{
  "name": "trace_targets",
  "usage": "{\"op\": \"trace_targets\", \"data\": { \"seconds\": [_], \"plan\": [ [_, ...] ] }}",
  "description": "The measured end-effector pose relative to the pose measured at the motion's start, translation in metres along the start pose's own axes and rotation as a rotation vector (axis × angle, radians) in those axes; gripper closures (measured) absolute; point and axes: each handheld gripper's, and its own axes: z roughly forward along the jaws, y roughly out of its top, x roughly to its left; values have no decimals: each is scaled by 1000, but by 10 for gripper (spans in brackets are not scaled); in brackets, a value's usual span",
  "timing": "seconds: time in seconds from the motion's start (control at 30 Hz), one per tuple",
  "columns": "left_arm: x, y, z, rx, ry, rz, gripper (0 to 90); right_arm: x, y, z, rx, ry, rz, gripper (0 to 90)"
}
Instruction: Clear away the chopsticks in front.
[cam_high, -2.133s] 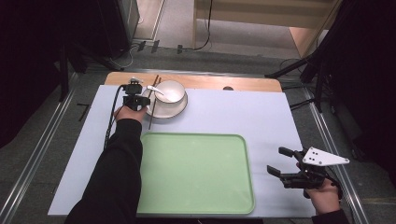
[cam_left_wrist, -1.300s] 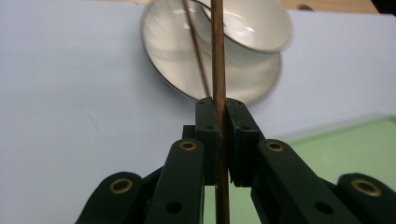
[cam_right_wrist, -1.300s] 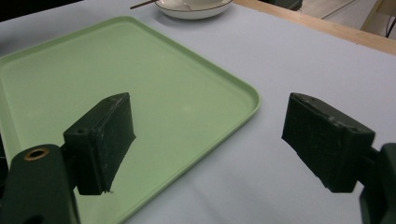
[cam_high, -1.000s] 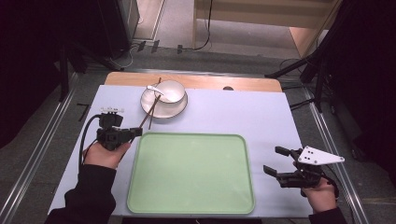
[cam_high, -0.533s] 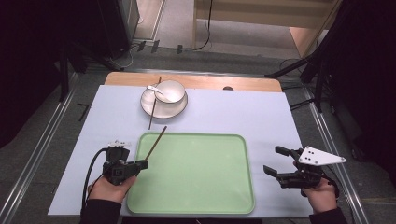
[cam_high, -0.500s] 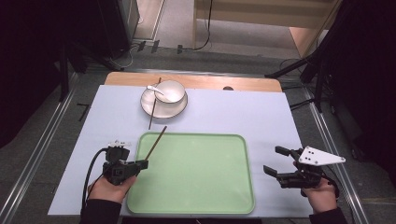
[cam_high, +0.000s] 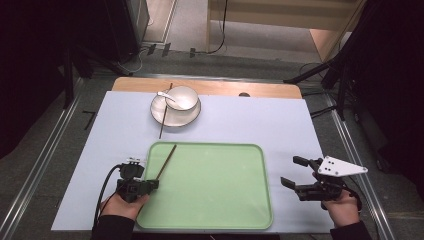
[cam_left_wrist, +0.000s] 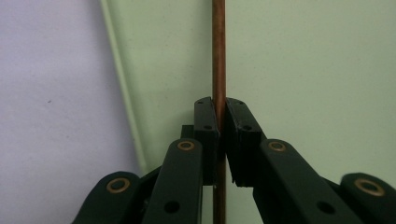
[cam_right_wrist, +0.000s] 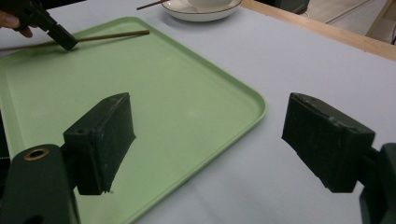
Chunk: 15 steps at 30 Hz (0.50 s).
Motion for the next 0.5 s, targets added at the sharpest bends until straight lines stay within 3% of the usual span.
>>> {"op": "trace_targets", "data": {
  "seconds": [0.3,0.4,0.5],
  "plan": [
    [-1,3,2,-4,-16,18,817,0,0,-1,-1,2,0,173],
    [0,6,-4,-43,-38,32,761,0,0,-1,-2,2,-1,173],
    [1,9,-14,-110,-81,71,639,0,-1,-1,-3,2,-1,173]
  ]
}}
